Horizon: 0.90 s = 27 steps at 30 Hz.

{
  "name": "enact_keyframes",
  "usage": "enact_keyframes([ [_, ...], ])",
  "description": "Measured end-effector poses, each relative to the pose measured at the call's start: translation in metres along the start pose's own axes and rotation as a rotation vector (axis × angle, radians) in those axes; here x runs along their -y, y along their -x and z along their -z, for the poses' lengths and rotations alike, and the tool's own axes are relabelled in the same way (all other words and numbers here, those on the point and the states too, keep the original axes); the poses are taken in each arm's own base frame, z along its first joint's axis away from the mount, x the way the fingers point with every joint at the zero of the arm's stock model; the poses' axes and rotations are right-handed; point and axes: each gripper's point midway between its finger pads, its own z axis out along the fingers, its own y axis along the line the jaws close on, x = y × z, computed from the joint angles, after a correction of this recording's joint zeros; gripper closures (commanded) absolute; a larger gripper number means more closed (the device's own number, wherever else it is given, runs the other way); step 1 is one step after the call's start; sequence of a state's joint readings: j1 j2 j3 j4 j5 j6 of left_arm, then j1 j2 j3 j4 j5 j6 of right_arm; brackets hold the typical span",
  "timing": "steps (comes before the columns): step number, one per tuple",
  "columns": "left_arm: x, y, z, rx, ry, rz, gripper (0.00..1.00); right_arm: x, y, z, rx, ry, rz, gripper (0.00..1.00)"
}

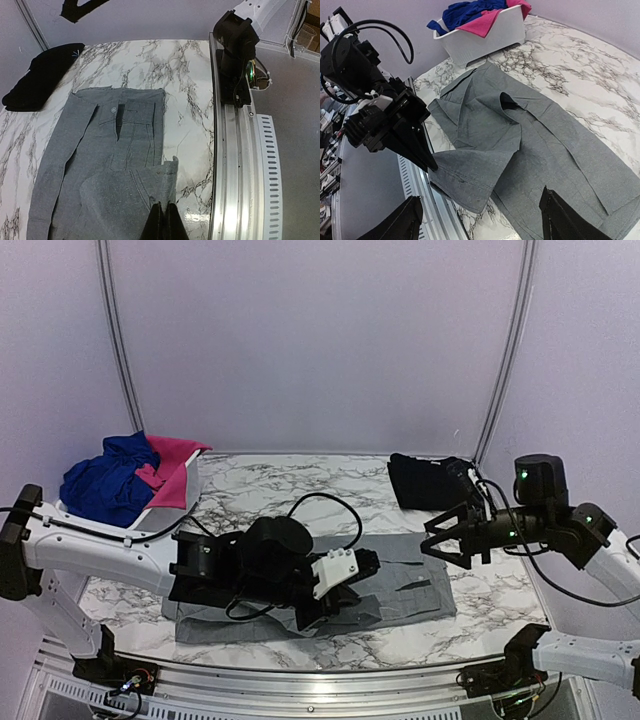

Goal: Fold and stack the mixed laundry pile
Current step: Adjust the rectangle-folded shirt at the center of the board.

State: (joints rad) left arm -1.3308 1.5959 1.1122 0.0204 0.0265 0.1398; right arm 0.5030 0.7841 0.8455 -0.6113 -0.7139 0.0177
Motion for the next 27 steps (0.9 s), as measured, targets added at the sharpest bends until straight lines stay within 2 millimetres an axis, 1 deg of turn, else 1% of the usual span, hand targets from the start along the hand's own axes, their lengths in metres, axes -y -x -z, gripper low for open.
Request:
enact_keyframes([
  [3, -0.004, 0.000, 0.006, 0.015, 0.004, 0.028, 1.00, -0.012, -0.006, -0.011, -0.038, 0.050, 0.019, 0.27],
  [7, -0.020, 0.014, 0.024, 0.086, 0.025, 0.081, 1.00, -0.031, -0.020, -0.034, -0.117, 0.113, 0.049, 0.27],
  [10, -0.028, 0.023, 0.036, 0.132, 0.031, 0.109, 1.00, -0.043, -0.023, -0.042, -0.134, 0.137, 0.093, 0.27],
  [14, -0.032, 0.033, 0.044, 0.173, 0.024, 0.128, 1.00, -0.048, -0.025, -0.057, -0.171, 0.140, 0.159, 0.27],
  [18, -0.031, 0.033, 0.046, 0.184, 0.008, 0.140, 1.00, -0.047, -0.031, -0.073, -0.212, 0.134, 0.213, 0.27],
  [20, -0.030, 0.033, 0.047, 0.185, 0.001, 0.143, 1.00, -0.043, -0.034, -0.079, -0.224, 0.123, 0.226, 0.31],
  [23, -0.030, 0.033, 0.048, 0.190, -0.003, 0.147, 1.00, -0.040, -0.031, -0.085, -0.213, 0.111, 0.250, 0.37],
  [25, -0.031, 0.032, 0.050, 0.192, -0.004, 0.152, 1.00, -0.041, -0.028, -0.089, -0.209, 0.114, 0.262, 0.47],
  [27, -0.033, 0.033, 0.051, 0.196, 0.000, 0.157, 1.00, -0.048, -0.025, -0.094, -0.203, 0.125, 0.289, 0.60],
])
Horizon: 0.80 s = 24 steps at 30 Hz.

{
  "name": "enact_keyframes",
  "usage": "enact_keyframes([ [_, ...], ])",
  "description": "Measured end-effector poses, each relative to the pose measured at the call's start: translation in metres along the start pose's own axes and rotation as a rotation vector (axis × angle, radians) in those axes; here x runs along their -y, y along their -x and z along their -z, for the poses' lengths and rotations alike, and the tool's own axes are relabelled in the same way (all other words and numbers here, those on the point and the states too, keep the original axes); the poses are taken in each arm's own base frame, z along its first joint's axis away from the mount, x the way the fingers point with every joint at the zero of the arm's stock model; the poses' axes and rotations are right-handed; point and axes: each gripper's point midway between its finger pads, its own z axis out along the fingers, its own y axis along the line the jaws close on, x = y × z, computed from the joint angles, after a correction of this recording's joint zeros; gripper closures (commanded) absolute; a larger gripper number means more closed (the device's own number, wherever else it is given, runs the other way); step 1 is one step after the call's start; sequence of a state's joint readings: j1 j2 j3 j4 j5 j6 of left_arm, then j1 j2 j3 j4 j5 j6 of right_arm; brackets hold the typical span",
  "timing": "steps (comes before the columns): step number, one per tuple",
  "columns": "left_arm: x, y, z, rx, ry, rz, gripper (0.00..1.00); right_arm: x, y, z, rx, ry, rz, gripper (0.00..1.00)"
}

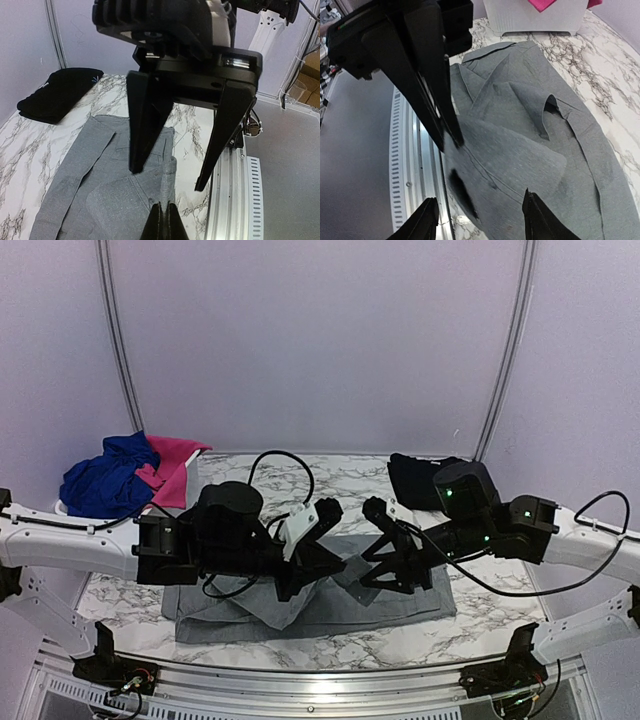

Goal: Fold and stack the mixed laundry pile
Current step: Adjust the rectangle-folded shirt at the center of the board.

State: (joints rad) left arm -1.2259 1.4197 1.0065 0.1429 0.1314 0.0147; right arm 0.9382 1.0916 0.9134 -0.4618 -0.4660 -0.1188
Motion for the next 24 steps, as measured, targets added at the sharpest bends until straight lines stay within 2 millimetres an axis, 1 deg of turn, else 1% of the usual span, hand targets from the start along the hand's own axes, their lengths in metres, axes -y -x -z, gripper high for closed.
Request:
enact_keyframes([
  [3, -0.001, 0.004, 0.001, 0.014, 0.003, 0.000, 1.00, -0.009, 0.007, -0.007, 0.000, 0.020, 0.038, 0.79],
  [5, -0.003, 0.005, 0.002, 0.020, 0.006, 0.003, 1.00, -0.015, 0.009, -0.011, -0.007, 0.027, 0.054, 0.95],
  [6, -0.003, 0.007, 0.003, 0.025, 0.007, 0.003, 1.00, -0.018, 0.010, -0.012, -0.009, 0.030, 0.060, 1.00],
  [7, -0.003, 0.009, 0.005, 0.030, 0.006, 0.006, 1.00, -0.019, 0.011, -0.012, -0.010, 0.029, 0.066, 1.00],
  [9, -0.002, 0.014, 0.009, 0.043, 0.006, 0.014, 0.82, -0.021, 0.012, -0.010, -0.012, 0.023, 0.055, 1.00],
  [12, -0.004, 0.022, 0.016, 0.068, 0.024, 0.044, 0.45, -0.023, 0.023, 0.003, 0.012, 0.003, 0.037, 1.00],
  [15, -0.019, 0.024, 0.032, 0.102, 0.104, 0.094, 0.07, -0.030, 0.033, 0.025, 0.044, -0.006, 0.015, 1.00],
  [16, -0.027, 0.021, 0.041, 0.112, 0.148, 0.118, 0.01, -0.033, 0.037, 0.034, 0.059, -0.006, 0.005, 1.00],
  [18, -0.046, 0.014, 0.059, 0.134, 0.251, 0.173, 0.01, -0.041, 0.042, 0.047, 0.080, 0.006, -0.016, 1.00],
  [19, -0.055, 0.010, 0.066, 0.141, 0.295, 0.195, 0.01, -0.044, 0.043, 0.050, 0.085, 0.014, -0.024, 1.00],
  [20, -0.068, 0.005, 0.076, 0.152, 0.362, 0.231, 0.01, -0.049, 0.041, 0.052, 0.077, 0.030, -0.038, 1.00],
  [22, -0.090, -0.005, 0.090, 0.154, 0.465, 0.275, 0.01, -0.056, 0.035, 0.048, 0.044, 0.057, -0.054, 1.00],
  [24, -0.110, -0.018, 0.099, 0.131, 0.550, 0.317, 0.06, -0.068, 0.023, 0.037, -0.019, 0.097, -0.064, 1.00],
])
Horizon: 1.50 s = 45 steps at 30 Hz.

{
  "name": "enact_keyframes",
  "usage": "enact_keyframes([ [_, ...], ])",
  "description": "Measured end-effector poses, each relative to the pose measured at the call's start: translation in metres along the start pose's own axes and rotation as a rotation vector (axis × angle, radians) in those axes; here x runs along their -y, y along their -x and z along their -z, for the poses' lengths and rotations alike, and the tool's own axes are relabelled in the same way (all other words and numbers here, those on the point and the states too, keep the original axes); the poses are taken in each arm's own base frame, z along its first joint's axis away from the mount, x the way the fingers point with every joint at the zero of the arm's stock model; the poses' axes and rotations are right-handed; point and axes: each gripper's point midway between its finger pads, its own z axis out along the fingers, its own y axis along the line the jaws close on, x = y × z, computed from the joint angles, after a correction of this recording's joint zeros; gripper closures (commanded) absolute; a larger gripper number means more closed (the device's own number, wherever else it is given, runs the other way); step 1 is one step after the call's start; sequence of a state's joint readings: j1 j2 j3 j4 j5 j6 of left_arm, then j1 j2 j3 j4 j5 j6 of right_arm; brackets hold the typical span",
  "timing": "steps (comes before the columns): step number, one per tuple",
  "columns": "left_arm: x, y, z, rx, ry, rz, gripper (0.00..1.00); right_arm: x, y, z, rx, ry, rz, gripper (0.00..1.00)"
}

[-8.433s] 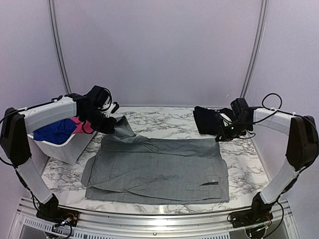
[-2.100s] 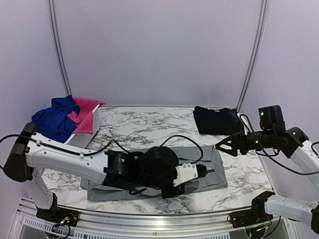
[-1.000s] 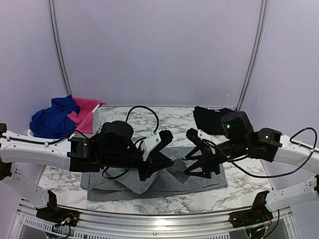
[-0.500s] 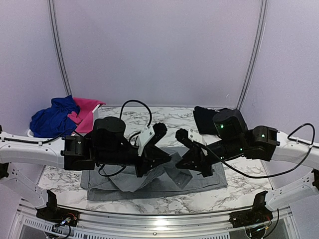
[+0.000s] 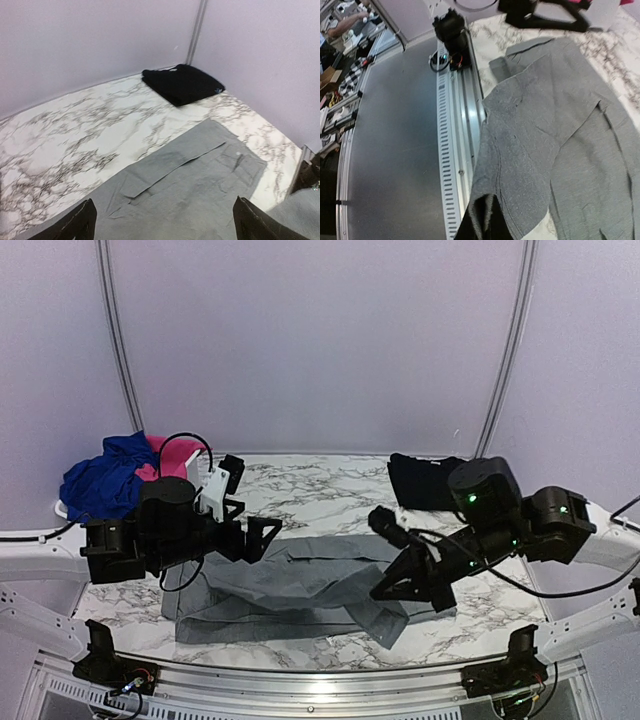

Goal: Fold and stack the mixed laundry pile
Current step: Adjust the rectangle-folded shirt at the center of the board.

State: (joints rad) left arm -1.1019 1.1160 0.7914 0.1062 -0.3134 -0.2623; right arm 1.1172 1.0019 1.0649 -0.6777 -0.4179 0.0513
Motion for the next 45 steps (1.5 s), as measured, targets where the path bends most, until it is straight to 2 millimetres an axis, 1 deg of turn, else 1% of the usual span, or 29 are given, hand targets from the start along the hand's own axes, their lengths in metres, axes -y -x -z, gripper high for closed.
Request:
enact_keyframes([
  [2, -0.018, -0.010, -0.004, -0.038, 0.064, 0.014, 0.11, -0.007, -0.013, -0.016, -0.076, 0.032, -0.007, 1.00],
  [4, -0.033, -0.024, -0.010, -0.093, 0.115, 0.020, 0.16, -0.013, -0.024, -0.032, -0.154, 0.057, -0.015, 1.00],
  [6, -0.043, -0.039, -0.014, -0.148, 0.139, 0.029, 0.20, -0.016, -0.026, -0.042, -0.199, 0.072, -0.018, 1.00],
  [8, -0.048, -0.057, -0.018, -0.205, 0.141, 0.047, 0.21, -0.021, -0.018, -0.048, -0.218, 0.085, -0.013, 1.00],
  [10, -0.055, -0.069, -0.021, -0.245, 0.150, 0.069, 0.21, -0.026, -0.004, -0.049, -0.204, 0.099, 0.003, 1.00],
  [13, -0.058, -0.094, -0.029, -0.330, 0.137, 0.102, 0.22, -0.032, 0.022, -0.044, -0.150, 0.109, 0.041, 1.00],
  [14, -0.058, -0.101, -0.031, -0.354, 0.132, 0.106, 0.25, -0.034, 0.028, -0.042, -0.135, 0.110, 0.051, 1.00],
  [16, -0.056, -0.123, -0.039, -0.427, 0.117, 0.115, 0.30, -0.035, 0.038, -0.038, -0.109, 0.109, 0.062, 1.00],
  [19, -0.049, -0.165, -0.053, -0.571, 0.086, 0.116, 0.37, -0.026, 0.042, -0.036, -0.099, 0.096, 0.054, 1.00],
  [21, -0.043, -0.187, -0.062, -0.659, 0.058, 0.119, 0.42, -0.013, 0.044, -0.034, -0.090, 0.070, 0.031, 1.00],
  [23, -0.035, -0.204, -0.070, -0.732, 0.019, 0.121, 0.42, 0.004, 0.047, -0.031, -0.074, 0.041, 0.002, 1.00],
  [25, -0.030, -0.213, -0.076, -0.771, -0.008, 0.125, 0.38, 0.020, 0.045, -0.030, -0.064, 0.016, -0.026, 1.00],
  [27, -0.026, -0.207, -0.077, -0.767, -0.033, 0.127, 0.28, 0.033, 0.039, -0.030, -0.066, 0.004, -0.056, 1.00],
  [29, -0.026, -0.197, -0.076, -0.747, -0.037, 0.131, 0.14, 0.049, 0.026, -0.031, -0.080, -0.007, -0.101, 1.00],
  [31, -0.031, -0.179, -0.071, -0.709, -0.028, 0.130, 0.02, 0.064, 0.014, -0.032, -0.089, -0.017, -0.149, 1.00],
  [33, -0.046, -0.146, -0.066, -0.624, 0.010, 0.158, 0.01, 0.082, 0.000, -0.031, -0.095, -0.033, -0.209, 1.00],
  [35, -0.071, -0.100, -0.056, -0.496, 0.067, 0.188, 0.01, 0.098, -0.008, -0.029, -0.090, -0.048, -0.257, 1.00],
  [38, -0.104, -0.046, -0.035, -0.327, 0.156, 0.229, 0.01, 0.121, -0.010, -0.022, -0.058, -0.070, -0.306, 1.00],
  [39, -0.112, -0.032, -0.027, -0.279, 0.181, 0.240, 0.01, 0.130, -0.009, -0.021, -0.046, -0.077, -0.324, 1.00],
  [40, -0.118, -0.021, -0.019, -0.241, 0.200, 0.247, 0.01, 0.138, -0.010, -0.019, -0.037, -0.087, -0.338, 1.00],
  [42, -0.128, -0.007, -0.009, -0.193, 0.231, 0.263, 0.01, 0.161, -0.014, -0.016, -0.020, -0.107, -0.382, 1.00],
  [43, -0.132, -0.004, -0.006, -0.183, 0.244, 0.270, 0.01, 0.169, -0.017, -0.015, -0.017, -0.115, -0.400, 1.00],
  [45, -0.141, -0.004, -0.002, -0.179, 0.275, 0.280, 0.01, 0.187, -0.030, -0.013, -0.021, -0.135, -0.455, 1.00],
])
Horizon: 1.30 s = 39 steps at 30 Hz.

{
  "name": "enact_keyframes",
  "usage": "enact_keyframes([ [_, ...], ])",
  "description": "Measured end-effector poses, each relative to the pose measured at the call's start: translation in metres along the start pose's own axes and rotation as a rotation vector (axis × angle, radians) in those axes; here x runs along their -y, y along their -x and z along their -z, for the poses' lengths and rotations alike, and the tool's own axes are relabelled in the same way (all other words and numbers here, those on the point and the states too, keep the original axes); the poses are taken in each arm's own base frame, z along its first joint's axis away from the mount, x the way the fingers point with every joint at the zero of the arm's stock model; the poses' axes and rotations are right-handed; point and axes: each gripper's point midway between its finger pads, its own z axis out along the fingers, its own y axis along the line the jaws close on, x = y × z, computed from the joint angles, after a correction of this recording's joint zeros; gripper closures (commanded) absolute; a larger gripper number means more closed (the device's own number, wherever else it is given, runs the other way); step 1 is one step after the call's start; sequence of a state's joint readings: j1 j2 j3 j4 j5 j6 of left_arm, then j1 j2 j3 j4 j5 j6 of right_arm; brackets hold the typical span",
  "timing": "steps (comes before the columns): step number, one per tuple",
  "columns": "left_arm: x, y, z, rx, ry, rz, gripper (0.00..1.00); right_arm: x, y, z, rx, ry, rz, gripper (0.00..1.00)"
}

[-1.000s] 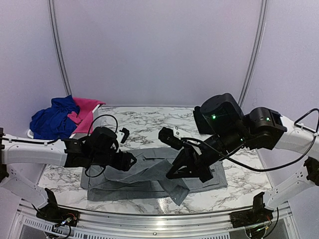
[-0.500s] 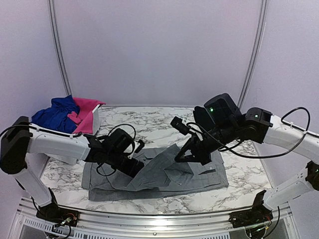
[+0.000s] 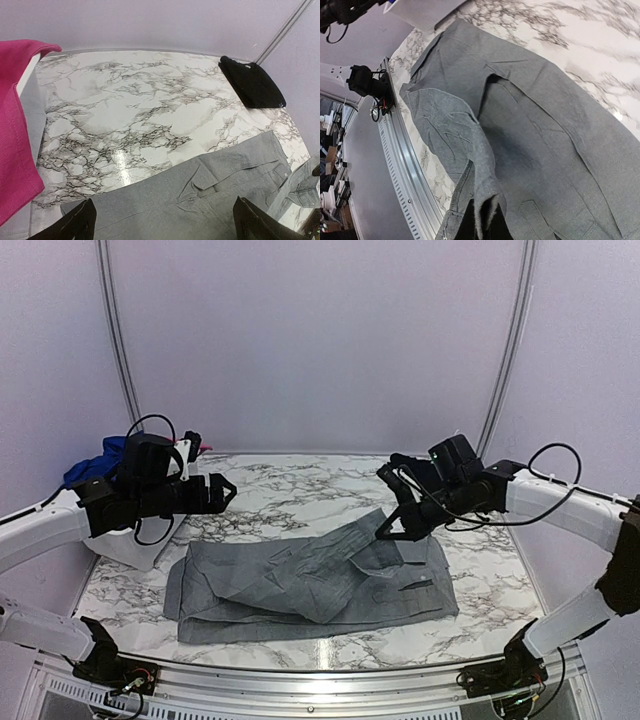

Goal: Fold and stack the mixed laundry pile
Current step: Adjust the rectangle-folded shirt at the center of the board.

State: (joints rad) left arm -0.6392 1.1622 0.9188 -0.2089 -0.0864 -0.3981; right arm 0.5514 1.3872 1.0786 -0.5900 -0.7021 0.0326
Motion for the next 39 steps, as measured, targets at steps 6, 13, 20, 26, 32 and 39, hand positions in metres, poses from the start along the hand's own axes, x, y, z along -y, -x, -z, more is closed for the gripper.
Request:
enact_keyframes([
  [6, -0.015, -0.005, -0.002, -0.027, 0.050, 0.015, 0.01, 0.063, -0.024, -0.001, -0.025, -0.073, -0.173, 1.00],
  [13, -0.023, -0.018, -0.011, -0.079, 0.077, 0.011, 0.01, 0.100, -0.062, -0.001, -0.069, -0.126, -0.318, 1.00],
  [20, -0.028, -0.028, -0.022, -0.129, 0.083, 0.012, 0.01, 0.118, -0.084, -0.010, -0.127, -0.166, -0.384, 0.97],
  [26, -0.028, -0.039, -0.028, -0.179, 0.079, 0.018, 0.01, 0.135, -0.089, -0.003, -0.129, -0.240, -0.412, 0.64],
  [32, -0.026, -0.048, -0.027, -0.220, 0.065, 0.030, 0.01, 0.149, -0.074, 0.018, -0.104, -0.375, -0.395, 0.49],
  [39, -0.002, -0.080, -0.025, -0.328, 0.012, 0.067, 0.01, 0.135, -0.033, 0.028, -0.035, -0.370, -0.303, 0.50],
])
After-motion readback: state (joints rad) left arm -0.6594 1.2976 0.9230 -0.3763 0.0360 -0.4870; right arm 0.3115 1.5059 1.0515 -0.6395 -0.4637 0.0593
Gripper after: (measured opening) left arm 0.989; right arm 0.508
